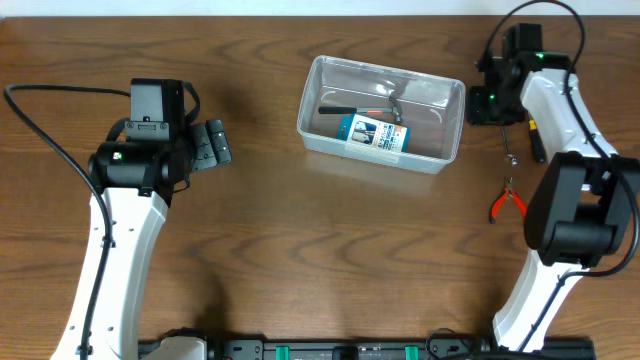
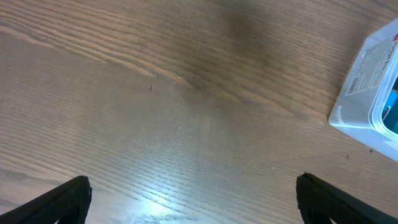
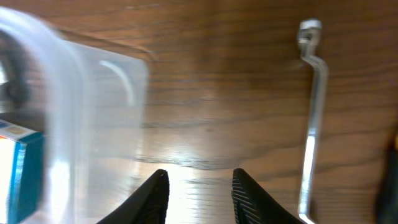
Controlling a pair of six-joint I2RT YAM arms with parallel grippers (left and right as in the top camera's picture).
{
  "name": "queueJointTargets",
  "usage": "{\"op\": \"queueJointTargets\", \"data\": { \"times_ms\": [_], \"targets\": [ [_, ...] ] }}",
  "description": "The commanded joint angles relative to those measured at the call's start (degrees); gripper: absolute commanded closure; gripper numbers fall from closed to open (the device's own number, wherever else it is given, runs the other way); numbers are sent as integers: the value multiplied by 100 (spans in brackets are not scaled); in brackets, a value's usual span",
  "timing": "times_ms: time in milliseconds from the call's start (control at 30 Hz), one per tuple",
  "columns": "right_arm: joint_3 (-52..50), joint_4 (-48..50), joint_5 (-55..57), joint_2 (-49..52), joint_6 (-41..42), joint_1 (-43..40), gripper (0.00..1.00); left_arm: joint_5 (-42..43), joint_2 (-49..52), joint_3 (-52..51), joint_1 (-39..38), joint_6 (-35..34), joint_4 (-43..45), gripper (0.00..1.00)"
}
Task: Pack container
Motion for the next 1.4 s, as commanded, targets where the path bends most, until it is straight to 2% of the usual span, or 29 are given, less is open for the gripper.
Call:
{"op": "queueJointTargets", "data": {
  "times_ms": [0, 167, 267, 400, 933, 1367],
  "targets": [
    [9, 11, -17, 22, -542, -136, 59, -90, 2, 68, 28, -28, -17, 2],
    [9, 59, 225, 22, -1110, -223, 34, -90, 2, 68, 28, -28, -20, 2],
    [7, 83, 669, 22, -1443, -256, 26, -90, 2, 68, 28, -28, -20, 2],
    [4, 81, 929, 22, -1703, -258, 26, -90, 2, 68, 28, -28, -20, 2],
    [-4, 372, 1163, 317, -1810, -289, 33, -90, 2, 68, 28, -28, -20, 2],
    [-15, 435, 1113, 619, -1655, -619, 37, -90, 4, 68, 28, -28, -20, 2]
  ]
}}
